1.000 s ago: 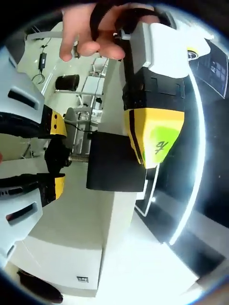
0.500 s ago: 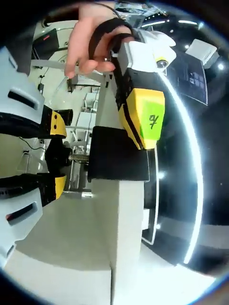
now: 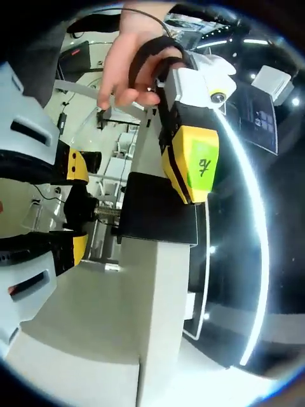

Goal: Clamp the fixed fixture on the desktop, loosen the retaining clip, secure it to the edge of the desk, and tighten the retaining clip.

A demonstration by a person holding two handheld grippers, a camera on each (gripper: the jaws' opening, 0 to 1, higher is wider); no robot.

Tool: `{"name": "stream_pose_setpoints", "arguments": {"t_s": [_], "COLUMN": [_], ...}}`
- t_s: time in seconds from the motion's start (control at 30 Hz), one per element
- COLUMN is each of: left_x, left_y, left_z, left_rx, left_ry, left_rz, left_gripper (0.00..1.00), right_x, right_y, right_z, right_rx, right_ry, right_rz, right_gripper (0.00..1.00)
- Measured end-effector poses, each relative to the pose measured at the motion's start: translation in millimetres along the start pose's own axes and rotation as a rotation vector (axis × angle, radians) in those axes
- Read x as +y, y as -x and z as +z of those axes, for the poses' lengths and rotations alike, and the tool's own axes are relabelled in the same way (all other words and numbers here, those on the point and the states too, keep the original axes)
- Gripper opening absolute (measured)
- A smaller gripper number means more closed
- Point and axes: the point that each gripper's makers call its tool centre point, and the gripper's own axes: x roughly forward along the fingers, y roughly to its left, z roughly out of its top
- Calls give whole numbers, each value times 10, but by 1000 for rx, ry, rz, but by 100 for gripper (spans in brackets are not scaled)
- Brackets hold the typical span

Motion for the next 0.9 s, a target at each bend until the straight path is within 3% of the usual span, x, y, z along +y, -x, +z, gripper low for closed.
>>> {"name": "stream_pose_setpoints", "arguments": {"t_s": [0.1, 0.43, 0.9], "left_x": [-2, -10, 6], "left_y": [3, 5, 12], "left_z": [-6, -22, 40], "left_rx": [2, 24, -7], "left_ry": [-3, -20, 0], "left_rz": [-1, 4, 22], "left_gripper": [1, 1, 4], "right_x": [-9, -206, -200], "right_y": [74, 301, 481], "right_z": [-39, -28, -37], "right_rx": [17, 39, 72], "right_ry": [-30, -71, -78], "right_rz": [-20, -103, -122], "right_gripper": [34, 30, 30]}}
